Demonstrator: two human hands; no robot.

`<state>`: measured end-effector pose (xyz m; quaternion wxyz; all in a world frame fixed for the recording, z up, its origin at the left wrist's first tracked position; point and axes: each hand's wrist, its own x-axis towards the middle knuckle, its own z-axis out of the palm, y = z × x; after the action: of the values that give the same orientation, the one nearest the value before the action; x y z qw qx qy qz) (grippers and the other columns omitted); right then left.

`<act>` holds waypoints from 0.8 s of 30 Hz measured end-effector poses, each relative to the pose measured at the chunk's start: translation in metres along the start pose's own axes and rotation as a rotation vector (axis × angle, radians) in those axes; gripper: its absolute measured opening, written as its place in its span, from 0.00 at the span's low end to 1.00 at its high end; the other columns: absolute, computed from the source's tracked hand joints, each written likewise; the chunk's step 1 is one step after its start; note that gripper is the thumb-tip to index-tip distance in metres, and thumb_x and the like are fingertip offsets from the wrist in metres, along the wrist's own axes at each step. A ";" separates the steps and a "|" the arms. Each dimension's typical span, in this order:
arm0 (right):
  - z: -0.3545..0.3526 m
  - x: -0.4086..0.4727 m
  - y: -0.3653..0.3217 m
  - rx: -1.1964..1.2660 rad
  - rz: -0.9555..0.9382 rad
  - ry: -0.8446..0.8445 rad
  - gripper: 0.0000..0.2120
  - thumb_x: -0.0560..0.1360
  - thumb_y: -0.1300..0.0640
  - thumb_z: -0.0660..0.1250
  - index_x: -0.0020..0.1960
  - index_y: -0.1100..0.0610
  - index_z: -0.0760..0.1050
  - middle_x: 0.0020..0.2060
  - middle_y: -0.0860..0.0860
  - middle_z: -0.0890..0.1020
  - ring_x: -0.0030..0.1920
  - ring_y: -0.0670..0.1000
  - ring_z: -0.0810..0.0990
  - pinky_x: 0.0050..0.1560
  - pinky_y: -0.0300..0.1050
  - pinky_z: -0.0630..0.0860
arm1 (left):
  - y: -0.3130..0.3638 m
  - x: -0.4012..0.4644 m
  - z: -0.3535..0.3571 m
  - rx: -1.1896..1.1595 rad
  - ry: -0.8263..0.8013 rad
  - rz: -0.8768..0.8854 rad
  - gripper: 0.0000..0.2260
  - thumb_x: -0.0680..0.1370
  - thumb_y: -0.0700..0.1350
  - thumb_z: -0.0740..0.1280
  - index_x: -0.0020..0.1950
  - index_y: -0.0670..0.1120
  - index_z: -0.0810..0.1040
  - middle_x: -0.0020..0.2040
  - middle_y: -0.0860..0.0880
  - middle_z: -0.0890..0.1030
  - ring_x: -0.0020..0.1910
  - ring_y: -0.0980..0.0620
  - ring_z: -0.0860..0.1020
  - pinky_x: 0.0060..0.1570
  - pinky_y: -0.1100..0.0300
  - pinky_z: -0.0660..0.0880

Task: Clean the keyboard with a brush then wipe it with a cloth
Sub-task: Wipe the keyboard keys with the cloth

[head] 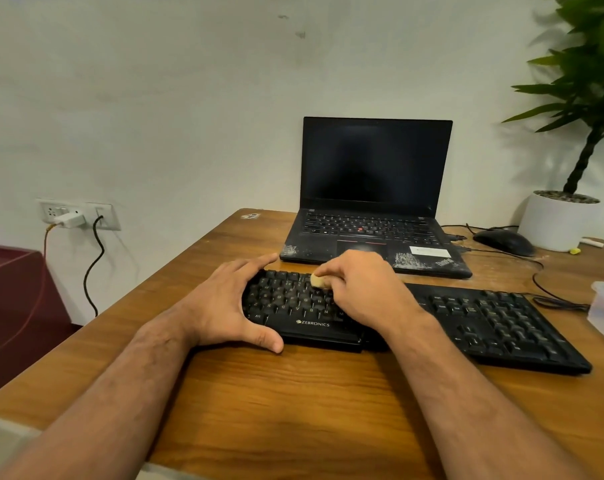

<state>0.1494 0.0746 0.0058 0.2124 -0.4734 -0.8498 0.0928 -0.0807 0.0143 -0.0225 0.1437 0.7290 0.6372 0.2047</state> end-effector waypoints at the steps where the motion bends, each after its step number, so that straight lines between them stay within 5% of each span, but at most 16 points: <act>1: 0.000 -0.003 0.000 0.056 -0.047 -0.024 0.13 0.79 0.56 0.66 0.58 0.43 0.84 0.57 0.43 0.84 0.58 0.44 0.80 0.65 0.46 0.76 | 0.000 0.000 0.000 0.005 0.001 0.002 0.62 0.50 0.76 0.74 0.79 0.65 0.50 0.76 0.57 0.60 0.73 0.58 0.58 0.75 0.49 0.59; 5: 0.001 -0.015 -0.020 0.290 -0.197 -0.184 0.11 0.77 0.55 0.70 0.53 0.40 0.85 0.51 0.39 0.86 0.52 0.40 0.82 0.60 0.42 0.78 | -0.002 0.001 0.000 0.016 -0.002 0.011 0.61 0.51 0.77 0.73 0.79 0.65 0.50 0.76 0.57 0.60 0.74 0.57 0.57 0.74 0.51 0.58; 11: 0.010 0.006 -0.018 -0.031 -0.062 0.076 0.14 0.80 0.57 0.64 0.58 0.45 0.84 0.57 0.46 0.82 0.59 0.50 0.79 0.62 0.47 0.76 | -0.002 0.002 0.000 0.014 0.002 0.008 0.61 0.51 0.76 0.74 0.79 0.66 0.49 0.75 0.58 0.61 0.73 0.58 0.58 0.75 0.50 0.59; 14: 0.009 0.000 -0.018 0.090 -0.145 -0.001 0.14 0.81 0.57 0.65 0.62 0.44 0.82 0.61 0.44 0.82 0.62 0.46 0.78 0.67 0.44 0.72 | -0.003 0.002 0.001 0.015 0.004 0.018 0.62 0.50 0.76 0.74 0.79 0.66 0.50 0.75 0.58 0.62 0.73 0.58 0.58 0.75 0.50 0.60; 19: 0.007 -0.015 -0.031 0.304 -0.228 -0.171 0.16 0.73 0.62 0.68 0.47 0.43 0.87 0.44 0.42 0.87 0.43 0.39 0.82 0.51 0.44 0.82 | -0.003 0.001 0.000 0.014 0.005 0.024 0.62 0.50 0.75 0.75 0.79 0.64 0.51 0.76 0.57 0.62 0.74 0.57 0.58 0.75 0.49 0.59; 24: 0.017 -0.010 -0.033 0.223 -0.322 -0.158 0.11 0.78 0.54 0.69 0.57 0.43 0.84 0.54 0.41 0.84 0.56 0.42 0.80 0.62 0.45 0.76 | -0.002 0.001 0.000 0.027 0.004 0.035 0.61 0.51 0.76 0.74 0.79 0.65 0.51 0.76 0.57 0.63 0.74 0.56 0.59 0.75 0.48 0.60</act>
<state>0.1210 0.0489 0.0001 0.2083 -0.2961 -0.9131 0.1879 -0.0822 0.0154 -0.0232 0.1288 0.7415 0.6274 0.2000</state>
